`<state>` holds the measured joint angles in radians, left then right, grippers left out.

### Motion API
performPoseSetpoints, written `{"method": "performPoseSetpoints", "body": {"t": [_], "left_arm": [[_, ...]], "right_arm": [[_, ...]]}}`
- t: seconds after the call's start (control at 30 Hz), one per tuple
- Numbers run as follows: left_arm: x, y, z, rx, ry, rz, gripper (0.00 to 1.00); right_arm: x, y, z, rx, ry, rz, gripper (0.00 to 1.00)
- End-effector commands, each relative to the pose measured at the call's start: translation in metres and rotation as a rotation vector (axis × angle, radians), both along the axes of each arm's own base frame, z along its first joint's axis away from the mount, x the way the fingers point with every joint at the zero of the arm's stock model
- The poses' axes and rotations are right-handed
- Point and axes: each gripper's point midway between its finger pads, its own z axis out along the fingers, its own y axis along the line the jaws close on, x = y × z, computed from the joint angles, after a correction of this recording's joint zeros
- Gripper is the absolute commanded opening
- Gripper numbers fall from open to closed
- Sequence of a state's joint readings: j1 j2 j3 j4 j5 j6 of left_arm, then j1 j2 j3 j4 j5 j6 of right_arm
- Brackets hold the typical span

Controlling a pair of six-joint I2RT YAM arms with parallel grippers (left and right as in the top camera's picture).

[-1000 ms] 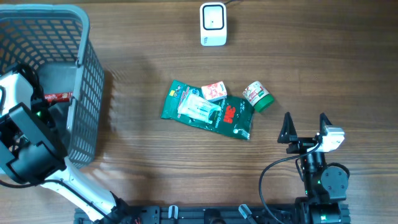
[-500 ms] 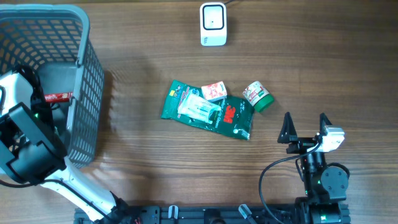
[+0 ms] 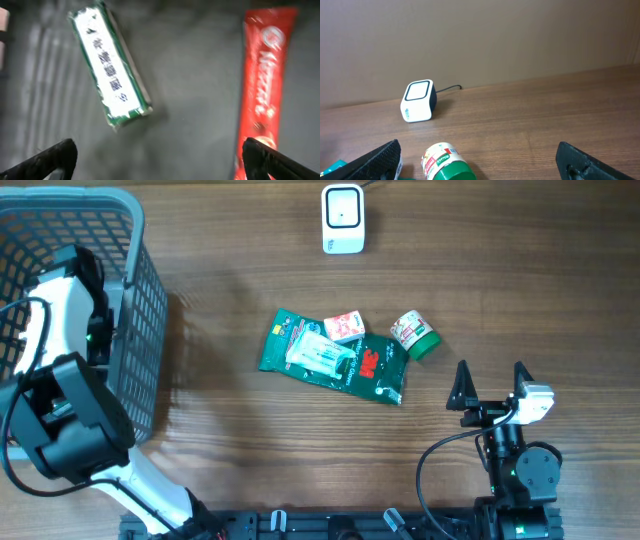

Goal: Scan the item barcode
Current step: 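Reach into the basket and grasp the green-white box with left gripper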

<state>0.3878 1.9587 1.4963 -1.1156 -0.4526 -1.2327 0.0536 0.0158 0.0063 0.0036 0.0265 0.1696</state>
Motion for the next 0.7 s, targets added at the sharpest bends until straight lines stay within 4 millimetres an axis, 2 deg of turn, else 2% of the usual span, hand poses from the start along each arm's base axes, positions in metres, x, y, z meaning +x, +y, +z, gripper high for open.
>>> {"method": "performPoseSetpoints", "body": {"t": [0.0, 0.17, 0.27, 0.67], "left_arm": [[-0.027, 0.027, 0.009, 0.027, 0.025, 0.086, 1.00], [-0.047, 0.048, 0.008, 0.021, 0.028, 0.166, 1.00], [-0.048, 0.051, 0.001, 0.015, 0.038, 0.174, 1.00], [-0.069, 0.054, -0.052, 0.002, 0.055, 0.215, 1.00]], "right_arm": [[0.000, 0.003, 0.002, -0.012, -0.008, 0.013, 1.00], [0.000, 0.003, 0.002, -0.012, -0.009, 0.013, 1.00], [0.000, 0.003, 0.002, -0.012, -0.008, 0.013, 1.00], [0.000, 0.003, 0.002, -0.012, -0.009, 0.013, 1.00]]}}
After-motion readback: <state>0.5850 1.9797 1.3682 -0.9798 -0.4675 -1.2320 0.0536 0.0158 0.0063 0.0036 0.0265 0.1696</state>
